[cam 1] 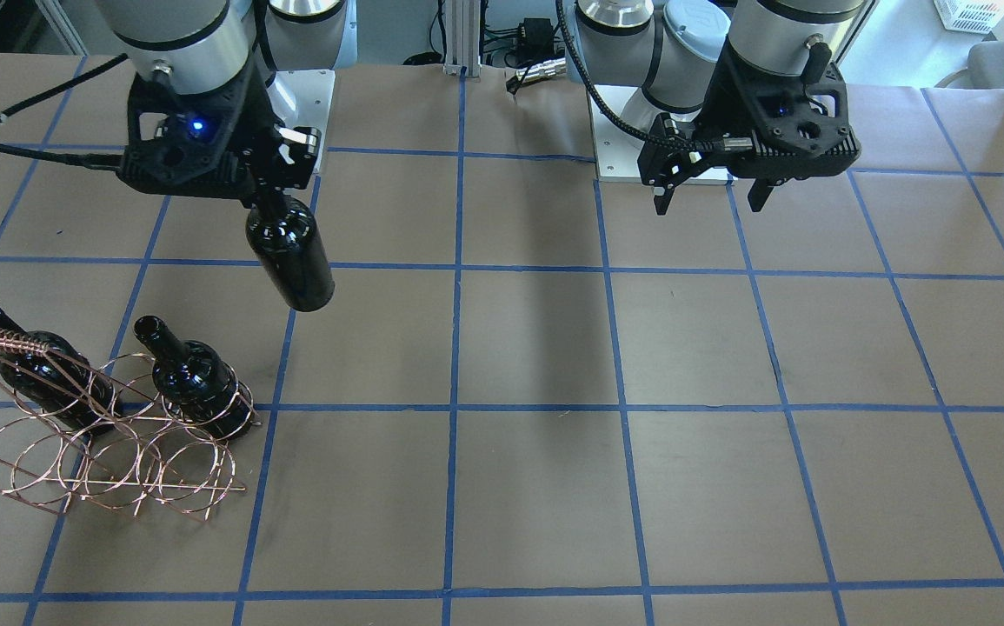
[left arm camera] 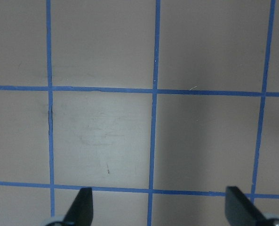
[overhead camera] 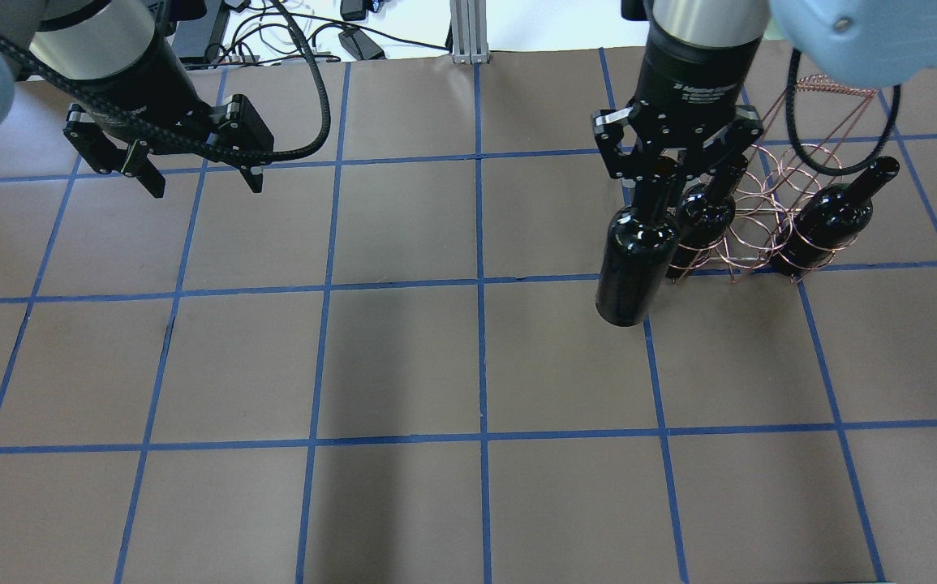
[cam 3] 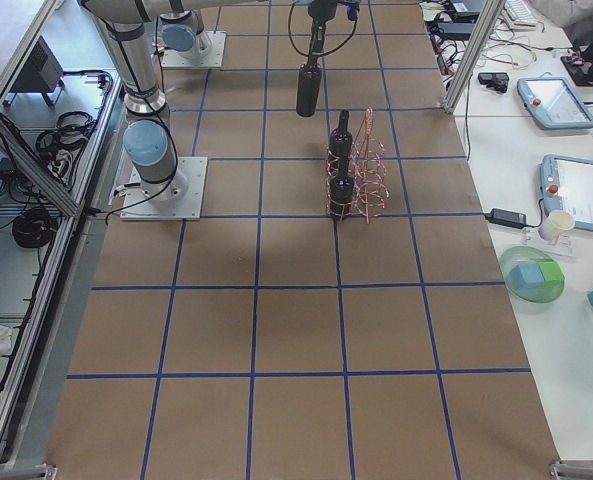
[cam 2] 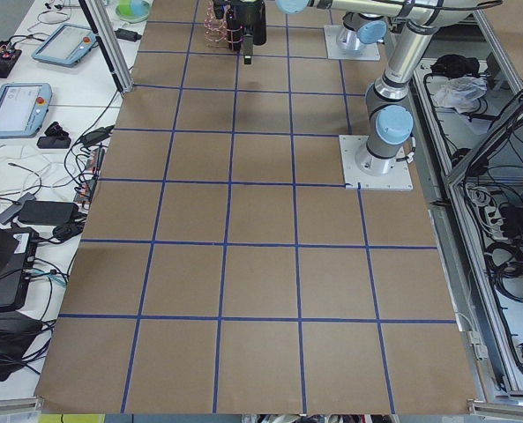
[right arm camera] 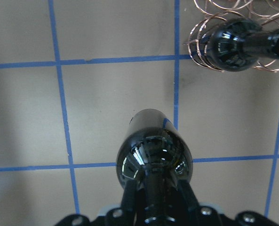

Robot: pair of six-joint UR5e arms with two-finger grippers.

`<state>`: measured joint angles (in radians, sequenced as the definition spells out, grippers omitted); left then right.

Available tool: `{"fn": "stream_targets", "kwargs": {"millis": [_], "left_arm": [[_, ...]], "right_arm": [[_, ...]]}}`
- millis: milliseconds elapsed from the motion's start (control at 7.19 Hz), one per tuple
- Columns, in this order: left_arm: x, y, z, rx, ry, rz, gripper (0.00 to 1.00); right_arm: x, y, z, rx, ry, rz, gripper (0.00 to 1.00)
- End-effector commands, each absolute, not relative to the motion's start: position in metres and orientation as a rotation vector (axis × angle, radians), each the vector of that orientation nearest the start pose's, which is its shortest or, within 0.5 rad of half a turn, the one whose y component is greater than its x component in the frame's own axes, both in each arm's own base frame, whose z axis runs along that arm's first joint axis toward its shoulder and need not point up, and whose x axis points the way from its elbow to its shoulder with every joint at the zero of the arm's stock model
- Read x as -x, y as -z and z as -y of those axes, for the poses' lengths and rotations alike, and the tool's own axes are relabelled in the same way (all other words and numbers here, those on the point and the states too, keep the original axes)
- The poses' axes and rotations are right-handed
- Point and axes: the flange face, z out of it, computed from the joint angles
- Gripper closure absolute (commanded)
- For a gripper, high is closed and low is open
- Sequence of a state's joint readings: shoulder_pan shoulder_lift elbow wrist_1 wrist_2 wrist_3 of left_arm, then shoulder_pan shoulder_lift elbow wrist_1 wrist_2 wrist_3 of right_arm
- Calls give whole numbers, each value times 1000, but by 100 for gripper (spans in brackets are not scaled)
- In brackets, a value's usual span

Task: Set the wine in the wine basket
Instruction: 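Carry the bottle with the right gripper over the copper wine rack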

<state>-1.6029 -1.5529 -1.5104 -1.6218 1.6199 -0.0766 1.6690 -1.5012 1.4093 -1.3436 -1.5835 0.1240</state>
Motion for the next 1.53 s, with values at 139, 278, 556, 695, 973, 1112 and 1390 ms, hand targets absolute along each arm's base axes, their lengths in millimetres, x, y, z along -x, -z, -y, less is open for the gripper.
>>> {"fn": "stream_targets", "kwargs": {"millis": [139, 278, 556, 695, 973, 1112, 1390], "left_arm": [[150, -519, 478, 103, 36, -3097, 0], [150, -520, 477, 103, 34, -3097, 0], [149, -521, 477, 100, 36, -3095, 0], [149, -521, 477, 100, 36, -3095, 0], [149, -520, 477, 100, 34, -3094, 0], [149, -520, 477, 100, 34, -3094, 0], [149, -520, 477, 98, 34, -3094, 0]], "right_arm": [[-107, -523, 495, 76, -233, -3216, 100], [-85, -525, 498, 125, -231, -3210, 100], [-64, -544, 511, 177, -68, -3222, 100], [-51, -554, 518, 258, 10, -3233, 100], [-16, -556, 525, 339, 52, -3207, 100], [-11, -554, 528, 340, 57, -3205, 100], [-7, -534, 545, 348, 30, -3166, 100]]}}
